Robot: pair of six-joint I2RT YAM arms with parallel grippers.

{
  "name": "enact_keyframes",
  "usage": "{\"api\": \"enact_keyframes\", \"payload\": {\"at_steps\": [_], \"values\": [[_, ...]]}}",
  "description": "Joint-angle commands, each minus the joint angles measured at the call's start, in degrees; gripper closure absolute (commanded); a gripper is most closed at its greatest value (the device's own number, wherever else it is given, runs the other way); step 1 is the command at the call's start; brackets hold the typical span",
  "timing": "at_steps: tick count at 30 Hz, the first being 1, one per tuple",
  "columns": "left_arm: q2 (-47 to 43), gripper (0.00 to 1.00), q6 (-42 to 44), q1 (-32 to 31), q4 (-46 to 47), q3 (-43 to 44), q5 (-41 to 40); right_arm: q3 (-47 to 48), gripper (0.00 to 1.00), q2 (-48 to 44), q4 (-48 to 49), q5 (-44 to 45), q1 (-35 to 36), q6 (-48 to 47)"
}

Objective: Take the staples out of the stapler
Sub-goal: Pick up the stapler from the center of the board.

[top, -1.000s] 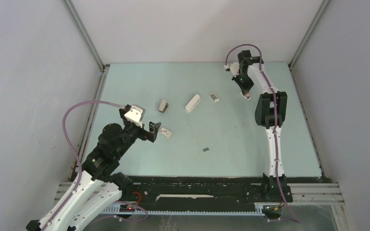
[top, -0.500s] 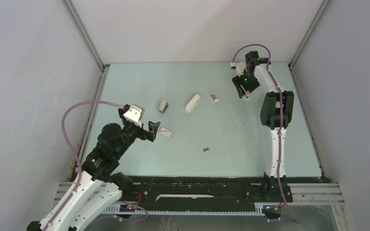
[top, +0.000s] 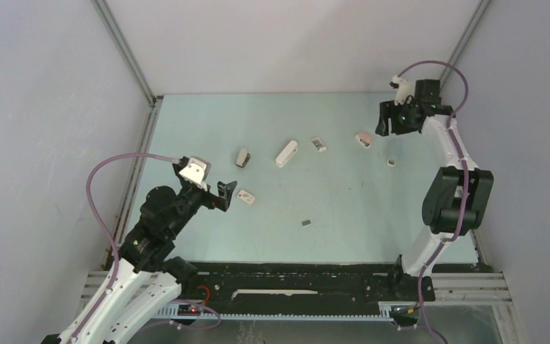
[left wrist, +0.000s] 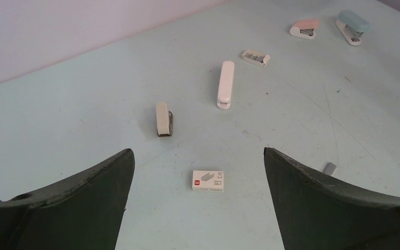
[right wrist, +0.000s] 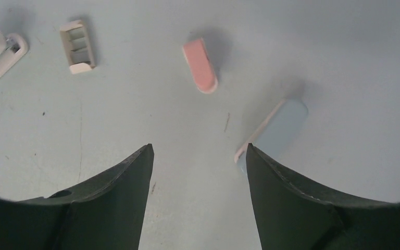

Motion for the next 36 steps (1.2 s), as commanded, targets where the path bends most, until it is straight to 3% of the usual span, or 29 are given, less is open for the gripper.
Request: {"api": "enact_keyframes", "payload": {"at_steps": [1, 10, 22, 36], "values": [[-0.6, 0.00, 0.8, 0.7, 2.4, -1.1, 1.2, -11.6, 0.27, -5.1, 17.6, 3.5, -3.1, 15.7], [-0.5, 0.00, 0.9, 0.9, 2.5, -1.3, 1.0, -13.2, 0.27, 0.5, 19.0, 23.7, -3.8, 30.1], [-0.4, 0.00, 0.9, 1.0, 2.6, -1.4, 1.4, -10.2, 0.42, 7.0, 15.4, 20.6, -4.7, 31.9], [-0.5, 0.00, 0.9, 1.0, 2.6, -1.4, 1.9, -8.6, 0.49, 10.2, 13.2, 20.7, -4.8, 30.1]]}}
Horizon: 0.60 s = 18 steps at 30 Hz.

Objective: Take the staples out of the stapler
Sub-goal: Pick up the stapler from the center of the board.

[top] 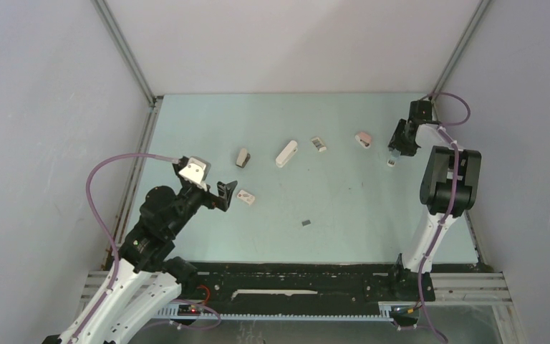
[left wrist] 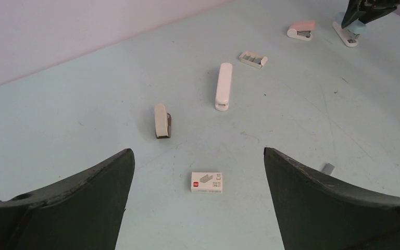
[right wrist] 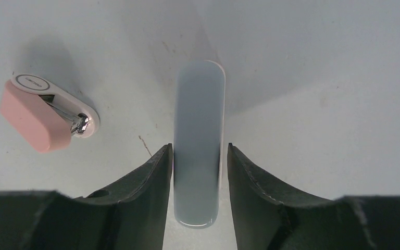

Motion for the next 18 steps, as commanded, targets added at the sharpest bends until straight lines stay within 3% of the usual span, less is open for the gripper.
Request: {"api": "enact_keyframes", "payload": {"at_steps": [1, 5, 9, 11, 14, 18], "values": [[-0.3, 0.00, 0.8, 0.4, 2.2, -1.3, 0.8, 1.9, 0.50, 0.6, -0.3, 0.4, -0.3, -0.4], [-0.3, 0.00, 0.9, 0.5, 2.3, -1.3, 0.7, 2.1, 0.54, 1.0, -0.4, 0.4, -0.2, -0.9], [-0.3, 0.00, 0.9, 0.6, 2.2, -1.3, 0.7, 2.2, 0.72, 0.1, -0.6, -0.4, -0.3, -1.6], [-0.3, 0.00, 0.9, 0.6, 2.2, -1.3, 0.7, 2.1, 0.76, -1.1, -0.7, -0.5, -0.3, -2.1], [-0.4, 0.00, 0.9, 0.7, 2.3, -1.4, 1.1, 1.4, 0.94, -4.3, -0.4, -3.4, -0.3, -3.3], [-0.3, 0.00, 0.8, 0.8, 2.6, -1.7, 2.3, -1.4, 1.00, -9.3, 0.3, -7.2, -0.4, -4.5]]}}
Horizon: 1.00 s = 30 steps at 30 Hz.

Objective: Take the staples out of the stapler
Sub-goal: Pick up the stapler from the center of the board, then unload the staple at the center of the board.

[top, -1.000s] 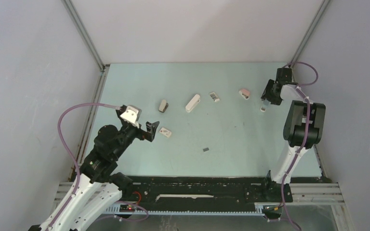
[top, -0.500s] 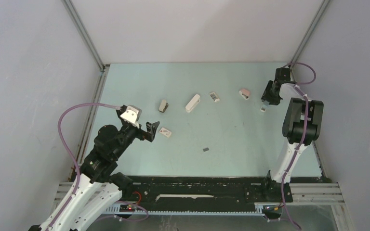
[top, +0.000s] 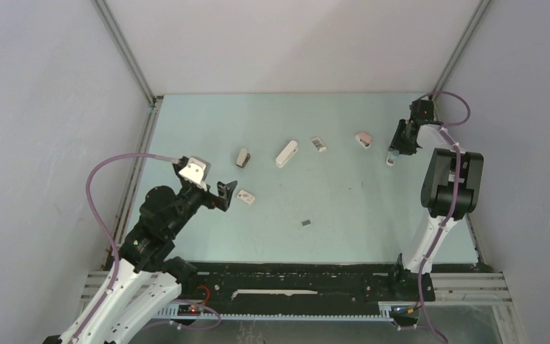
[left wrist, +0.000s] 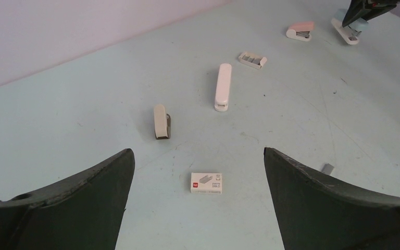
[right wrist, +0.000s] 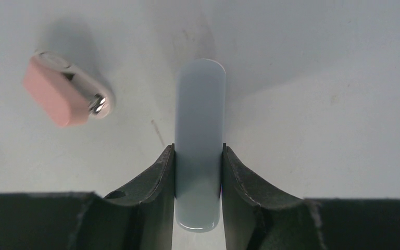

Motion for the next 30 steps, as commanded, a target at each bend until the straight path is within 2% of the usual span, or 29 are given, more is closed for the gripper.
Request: {"api": "enact_keyframes", "payload": {"at_steps": [1, 6, 10, 13, 15, 17, 19, 22, 24, 27, 30], "values": [[-0.2, 0.00, 0.8, 0.5, 2.6, -1.7, 1.9, -1.9, 1.00, -10.2, 0.8, -5.5, -0.3, -2.5], [0.1, 0.00, 0.3, 0.5, 3.8, -2.2, 6.0, -6.5, 1.00, -16.0, -0.1, -15.4, -0.1, -4.8], [2.0, 0.00, -2.5, 0.5, 7.8, -3.0, 16.0, -10.0, 1.00, -20.4, -0.5, -26.7, 1.4, -8.0], [5.4, 0.00, -10.0, 0.5, 12.1, -2.3, 23.7, -13.4, 1.00, -24.1, -0.1, -37.2, 3.8, -12.1], [8.4, 0.00, -19.6, 0.5, 17.9, -2.7, 27.2, -15.3, 1.00, -26.3, 0.8, -41.5, 5.6, -13.6], [10.5, 0.00, -30.8, 0.1, 27.6, -5.3, 29.6, -16.6, 1.00, -27.9, 1.0, -48.3, 7.0, -15.7], [12.2, 0.00, -37.9, -1.6, 36.6, -8.3, 29.4, -18.1, 1.00, -29.0, 2.2, -55.0, 8.1, -16.8], [14.2, 0.00, -38.6, -7.1, 44.7, -12.4, 23.2, -19.6, 1.00, -29.7, 3.8, -64.8, 9.3, -16.9], [16.8, 0.00, -38.0, -10.4, 51.4, -15.1, 19.4, -19.9, 1.00, -29.7, 4.5, -68.2, 10.0, -16.8], [24.0, 0.00, -40.8, -13.1, 69.4, -19.7, 17.0, -21.2, 1.00, -29.8, 7.5, -72.6, 12.5, -14.8], [33.0, 0.00, -43.2, -14.5, 80.4, -19.9, 15.9, -23.5, 1.00, -30.0, 13.7, -75.9, 13.8, -10.2]]}}
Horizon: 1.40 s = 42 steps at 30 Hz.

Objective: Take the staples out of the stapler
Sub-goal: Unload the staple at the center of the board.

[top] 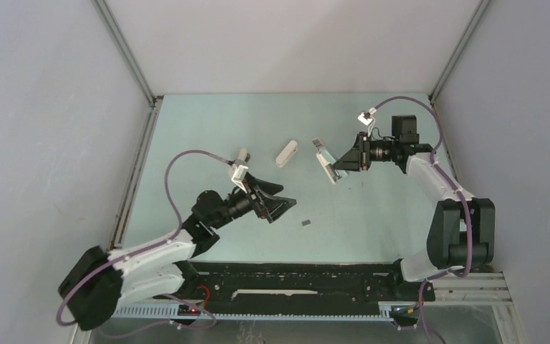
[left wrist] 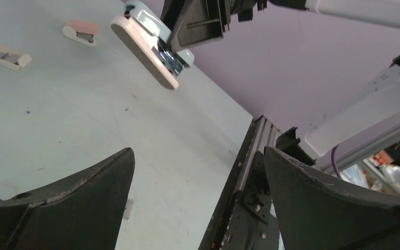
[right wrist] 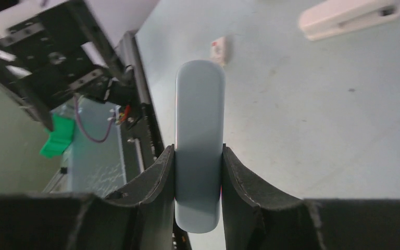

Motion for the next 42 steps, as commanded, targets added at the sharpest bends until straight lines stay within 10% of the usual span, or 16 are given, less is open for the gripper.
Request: {"api": "enact_keyframes", "payload": {"at_steps": [1, 17, 42], "values": [[10.6, 0.00, -5.8, -1.9, 25.8, -0.7, -3.9, -2.6, 1.00, -2.4, 10.9, -11.0, 2.0, 6.2], [39.6, 0.06, -10.8, -5.8, 40.4, 13.6, -3.8, -5.0, 1.00, -1.1, 20.3, -15.1, 5.6, 15.6], [46.3, 0.64, -15.4, -5.7, 40.4, 16.7, 0.7, -5.0, 1.00, -0.2, 19.3, -14.9, 4.0, 14.2]]}}
